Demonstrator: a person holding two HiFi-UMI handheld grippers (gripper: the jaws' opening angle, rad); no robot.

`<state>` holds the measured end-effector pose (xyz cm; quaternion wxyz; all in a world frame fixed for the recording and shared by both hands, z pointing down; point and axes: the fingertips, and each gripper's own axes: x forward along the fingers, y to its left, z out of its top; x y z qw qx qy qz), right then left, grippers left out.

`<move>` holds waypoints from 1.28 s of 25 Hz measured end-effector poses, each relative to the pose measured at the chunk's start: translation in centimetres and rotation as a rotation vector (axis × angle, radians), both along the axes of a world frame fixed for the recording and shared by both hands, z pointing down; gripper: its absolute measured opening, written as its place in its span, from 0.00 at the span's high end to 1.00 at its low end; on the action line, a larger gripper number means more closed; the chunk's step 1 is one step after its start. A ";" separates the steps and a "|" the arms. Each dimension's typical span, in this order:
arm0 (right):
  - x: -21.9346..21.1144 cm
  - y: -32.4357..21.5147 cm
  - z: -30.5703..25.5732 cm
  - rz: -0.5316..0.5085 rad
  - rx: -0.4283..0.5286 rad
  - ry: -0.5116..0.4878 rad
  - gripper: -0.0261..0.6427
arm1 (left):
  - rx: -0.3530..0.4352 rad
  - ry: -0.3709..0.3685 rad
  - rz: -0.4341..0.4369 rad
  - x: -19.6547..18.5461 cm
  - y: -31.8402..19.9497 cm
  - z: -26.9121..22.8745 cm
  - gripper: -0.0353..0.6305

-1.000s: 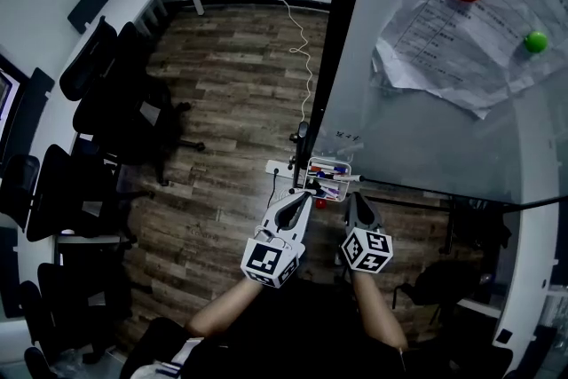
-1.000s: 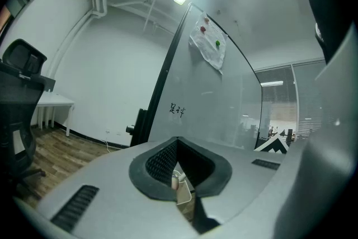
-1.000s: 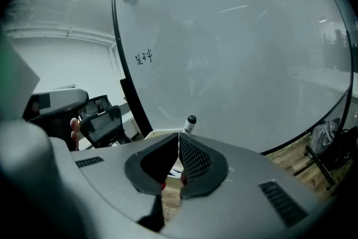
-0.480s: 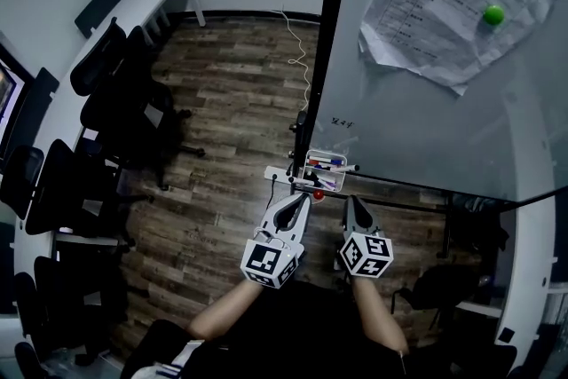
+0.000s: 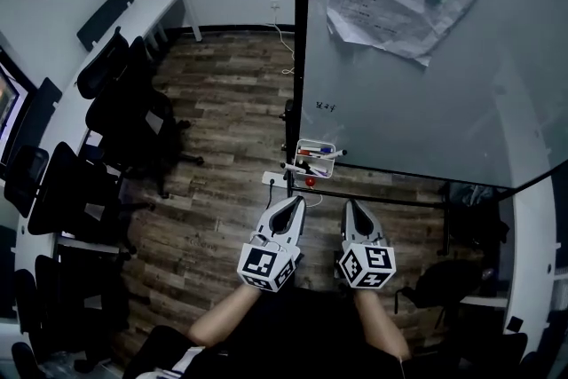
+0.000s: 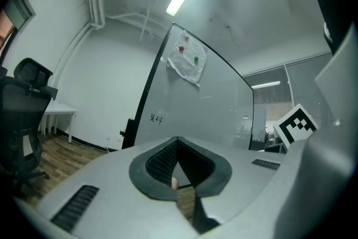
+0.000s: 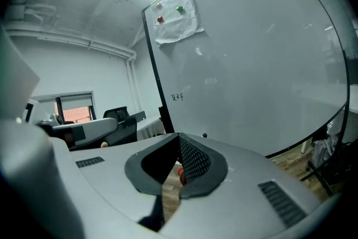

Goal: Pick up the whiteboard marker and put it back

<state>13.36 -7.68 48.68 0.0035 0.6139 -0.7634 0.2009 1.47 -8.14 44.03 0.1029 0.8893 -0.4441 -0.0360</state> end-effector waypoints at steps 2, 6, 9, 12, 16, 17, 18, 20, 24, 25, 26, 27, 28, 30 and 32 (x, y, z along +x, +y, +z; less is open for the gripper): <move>0.1 1.2 -0.7 -0.004 0.017 0.001 0.94 | 0.004 -0.004 -0.006 0.1 1.0 -0.3 0.94; 0.2 3.5 -1.8 -0.014 0.045 0.002 0.94 | -0.002 -0.011 -0.020 0.1 3.2 -0.6 0.94; 0.1 5.0 -2.9 -0.021 0.068 0.001 0.94 | -0.001 -0.022 -0.036 -0.1 4.6 -0.9 0.94; -0.2 6.3 -3.9 -0.029 0.091 0.007 0.94 | -0.006 -0.029 -0.048 -0.5 5.5 -1.1 0.94; -0.3 7.8 -4.9 -0.027 0.116 0.014 0.94 | -0.001 -0.036 -0.042 -0.5 6.3 -1.4 0.94; -0.3 8.2 -5.1 -0.025 0.120 0.015 0.94 | 0.001 -0.036 -0.038 -0.5 6.4 -1.5 0.94; -0.3 8.5 -5.2 -0.023 0.124 0.017 0.94 | 0.003 -0.034 -0.035 -0.5 6.5 -1.5 0.94; -0.5 9.0 -5.2 -0.019 0.133 0.028 0.94 | 0.001 -0.030 -0.031 -0.7 6.4 -1.4 0.94; -1.0 9.5 -5.2 -0.014 0.142 0.032 0.94 | -0.006 -0.016 -0.023 -1.0 6.2 -1.6 0.94; -1.1 9.4 -5.2 -0.014 0.145 0.037 0.94 | -0.002 -0.015 -0.020 -1.0 6.1 -1.7 0.94; -1.2 9.3 -5.2 -0.016 0.145 0.042 0.94 | 0.001 -0.014 -0.016 -1.0 6.1 -1.7 0.94; -1.3 9.3 -5.1 -0.019 0.144 0.045 0.94 | 0.000 -0.014 -0.012 -1.0 6.0 -1.6 0.94; -1.5 9.2 -5.1 -0.022 0.142 0.044 0.94 | -0.001 -0.013 -0.009 -1.0 6.0 -1.5 0.94; -1.8 9.0 -5.1 -0.024 0.140 0.032 0.94 | 0.000 -0.010 -0.004 -1.1 5.9 -1.5 0.94; -1.9 8.8 -5.0 -0.021 0.139 0.021 0.94 | 0.003 -0.005 -0.001 -1.2 5.7 -1.5 0.94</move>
